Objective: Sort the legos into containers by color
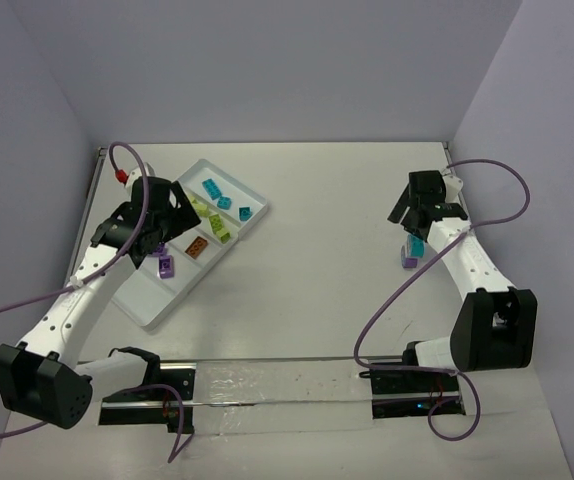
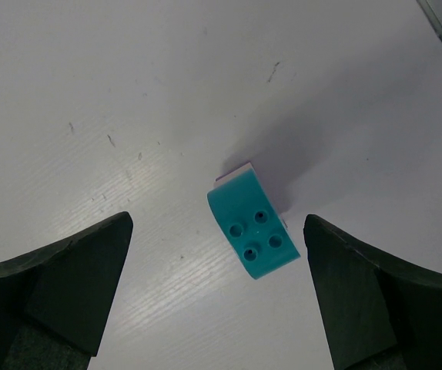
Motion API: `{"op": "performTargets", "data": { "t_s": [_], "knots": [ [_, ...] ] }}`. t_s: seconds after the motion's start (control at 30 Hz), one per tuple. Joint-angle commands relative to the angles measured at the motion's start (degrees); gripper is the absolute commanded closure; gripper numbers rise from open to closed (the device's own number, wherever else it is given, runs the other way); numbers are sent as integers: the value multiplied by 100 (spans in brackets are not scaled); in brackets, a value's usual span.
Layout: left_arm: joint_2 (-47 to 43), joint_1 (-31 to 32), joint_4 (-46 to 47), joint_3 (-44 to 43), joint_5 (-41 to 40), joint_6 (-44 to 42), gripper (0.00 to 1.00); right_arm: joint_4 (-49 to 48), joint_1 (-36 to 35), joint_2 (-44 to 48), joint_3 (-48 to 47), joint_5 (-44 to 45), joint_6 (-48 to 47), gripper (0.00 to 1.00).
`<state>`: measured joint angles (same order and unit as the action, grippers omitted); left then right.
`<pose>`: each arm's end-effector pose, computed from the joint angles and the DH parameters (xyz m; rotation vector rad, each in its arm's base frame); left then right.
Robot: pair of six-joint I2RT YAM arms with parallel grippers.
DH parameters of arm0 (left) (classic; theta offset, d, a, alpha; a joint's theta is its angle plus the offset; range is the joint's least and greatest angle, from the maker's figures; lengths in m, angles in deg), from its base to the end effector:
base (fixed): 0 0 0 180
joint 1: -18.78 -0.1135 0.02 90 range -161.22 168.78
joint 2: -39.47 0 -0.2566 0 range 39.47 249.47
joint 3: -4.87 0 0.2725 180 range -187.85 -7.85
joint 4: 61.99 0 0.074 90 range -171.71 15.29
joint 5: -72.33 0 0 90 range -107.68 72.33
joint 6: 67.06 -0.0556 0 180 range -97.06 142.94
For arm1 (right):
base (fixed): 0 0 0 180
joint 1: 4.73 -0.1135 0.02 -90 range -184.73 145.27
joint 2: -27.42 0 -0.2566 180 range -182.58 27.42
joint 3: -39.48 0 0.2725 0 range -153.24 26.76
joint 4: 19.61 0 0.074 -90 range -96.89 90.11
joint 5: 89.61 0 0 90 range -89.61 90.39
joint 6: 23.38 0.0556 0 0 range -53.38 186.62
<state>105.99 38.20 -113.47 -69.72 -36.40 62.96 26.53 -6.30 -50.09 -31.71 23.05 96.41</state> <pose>0.2696 -0.0761 0.3001 -0.5667 2.2132 -0.1600 0.3122 -0.0129 0.2347 0.7436 2.2878 -0.2426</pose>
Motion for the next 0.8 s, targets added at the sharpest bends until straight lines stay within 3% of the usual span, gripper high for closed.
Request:
{"op": "performTargets", "data": {
  "t_s": [0.0,0.5,0.6,0.77],
  "knots": [
    [53,23,191,-233,37,-121,4,-458,113,-71,124,-39,-125,0],
    [189,27,194,-304,76,-121,4,-696,302,-45,600,-406,-109,5],
    [185,27,202,-321,71,-144,4,-766,298,-45,678,-511,-131,13],
    [167,27,185,-343,54,-161,4,-775,306,-55,706,-481,-131,37]
  ]
}}
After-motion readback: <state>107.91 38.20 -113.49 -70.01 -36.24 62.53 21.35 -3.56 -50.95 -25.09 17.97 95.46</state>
